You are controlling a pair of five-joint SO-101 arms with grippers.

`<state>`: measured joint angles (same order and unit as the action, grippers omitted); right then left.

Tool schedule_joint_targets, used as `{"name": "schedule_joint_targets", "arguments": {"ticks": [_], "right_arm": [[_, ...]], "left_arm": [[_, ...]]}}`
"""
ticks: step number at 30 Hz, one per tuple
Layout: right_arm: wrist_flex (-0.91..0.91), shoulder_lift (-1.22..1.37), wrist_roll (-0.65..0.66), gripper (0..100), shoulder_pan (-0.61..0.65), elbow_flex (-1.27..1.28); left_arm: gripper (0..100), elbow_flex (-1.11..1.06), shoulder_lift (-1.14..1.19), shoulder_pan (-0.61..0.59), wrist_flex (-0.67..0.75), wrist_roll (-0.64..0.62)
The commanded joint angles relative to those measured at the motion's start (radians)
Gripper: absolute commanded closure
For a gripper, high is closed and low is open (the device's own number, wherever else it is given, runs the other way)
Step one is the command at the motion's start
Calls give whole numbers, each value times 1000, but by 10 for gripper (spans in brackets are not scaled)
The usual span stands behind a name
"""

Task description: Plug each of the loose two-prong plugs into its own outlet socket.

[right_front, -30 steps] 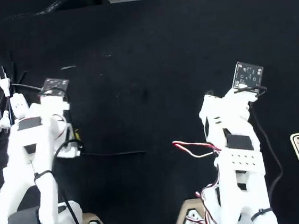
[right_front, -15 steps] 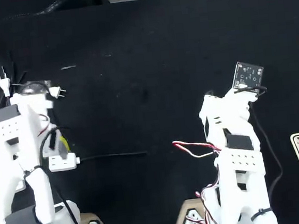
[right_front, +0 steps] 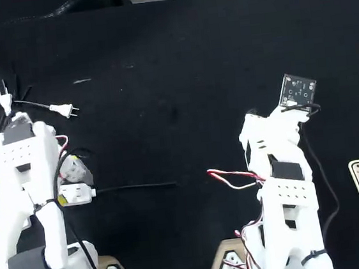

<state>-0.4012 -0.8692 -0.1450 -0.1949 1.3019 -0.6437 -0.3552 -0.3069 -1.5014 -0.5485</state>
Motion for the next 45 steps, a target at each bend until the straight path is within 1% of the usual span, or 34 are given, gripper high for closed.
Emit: {"name": "schedule_joint_targets", "arguments": {"ticks": [1,5,9,14,18,24,28,32,37,42,45], "right_arm": [[-5,-27,2,832,18,-19],[-5,-27,2,832,18,-19],[-5,-27,2,832,18,-19],[-5,-27,2,832,18,-19],[-5,-27,2,832,18,-19],[-5,-27,2,832,18,-19],[-5,-27,2,832,18,-21],[-5,-27,2,832,18,-22],[-5,-27,2,832,18,-22],[-5,-27,2,832,18,-22],[-5,-27,2,832,18,-22]], "left_arm": [[752,-85,-3,38,87,-129],[750,-124,-3,42,166,-129],[749,-143,0,15,236,-130],[749,-205,26,-38,362,-127],[749,-200,158,-48,413,-127],[755,-68,387,-51,400,-132],[755,30,448,-51,315,-127],[755,110,439,-48,215,-127],[755,202,356,-51,74,-126],[750,206,239,-50,-32,-126],[750,199,218,-50,-115,-123]]}}
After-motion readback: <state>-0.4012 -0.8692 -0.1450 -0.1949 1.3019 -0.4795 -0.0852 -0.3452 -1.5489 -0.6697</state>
